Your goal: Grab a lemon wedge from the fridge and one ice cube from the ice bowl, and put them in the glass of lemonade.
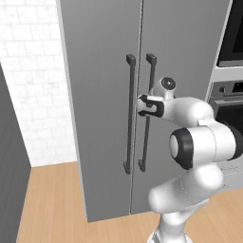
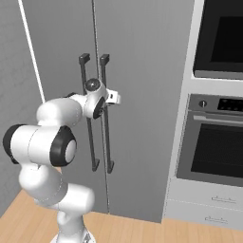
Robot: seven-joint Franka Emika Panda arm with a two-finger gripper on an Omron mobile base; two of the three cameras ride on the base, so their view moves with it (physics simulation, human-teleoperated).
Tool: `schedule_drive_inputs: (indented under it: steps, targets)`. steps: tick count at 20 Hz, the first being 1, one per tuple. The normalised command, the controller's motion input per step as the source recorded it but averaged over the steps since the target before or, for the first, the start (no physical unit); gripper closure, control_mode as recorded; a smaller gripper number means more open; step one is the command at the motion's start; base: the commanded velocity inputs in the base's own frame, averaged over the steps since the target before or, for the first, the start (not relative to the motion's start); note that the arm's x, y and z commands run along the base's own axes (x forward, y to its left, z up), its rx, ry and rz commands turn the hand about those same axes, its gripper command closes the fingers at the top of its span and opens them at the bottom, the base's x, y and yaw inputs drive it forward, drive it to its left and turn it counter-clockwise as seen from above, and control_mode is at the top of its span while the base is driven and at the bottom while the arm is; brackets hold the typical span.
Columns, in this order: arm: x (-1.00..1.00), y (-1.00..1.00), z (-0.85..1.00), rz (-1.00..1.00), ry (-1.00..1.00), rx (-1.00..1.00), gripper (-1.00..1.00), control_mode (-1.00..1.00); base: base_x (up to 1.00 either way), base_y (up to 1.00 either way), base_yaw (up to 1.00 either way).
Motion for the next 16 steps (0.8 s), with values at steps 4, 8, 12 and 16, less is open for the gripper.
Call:
schedule_drive_inputs:
  steps: [4,8,12,16]
  targets:
    - [-0.02,-0.99,0.0,-0.14,0.05,0.05,1.0,-1.0,0.0,0.0,0.0]
    - [-0.39,-1.0,0.0,-0.14,0.08,0.11,1.0,-1.0,0.0,0.0,0.0]
    - [-0.67,-1.0,0.0,-0.14,0.05,0.15,1.0,-1.0,0.0,0.0,0.0]
    - [-0.96,-1.0,0.0,-0.09,0.0,0.17,1.0,-1.0,0.0,0.0,0.0]
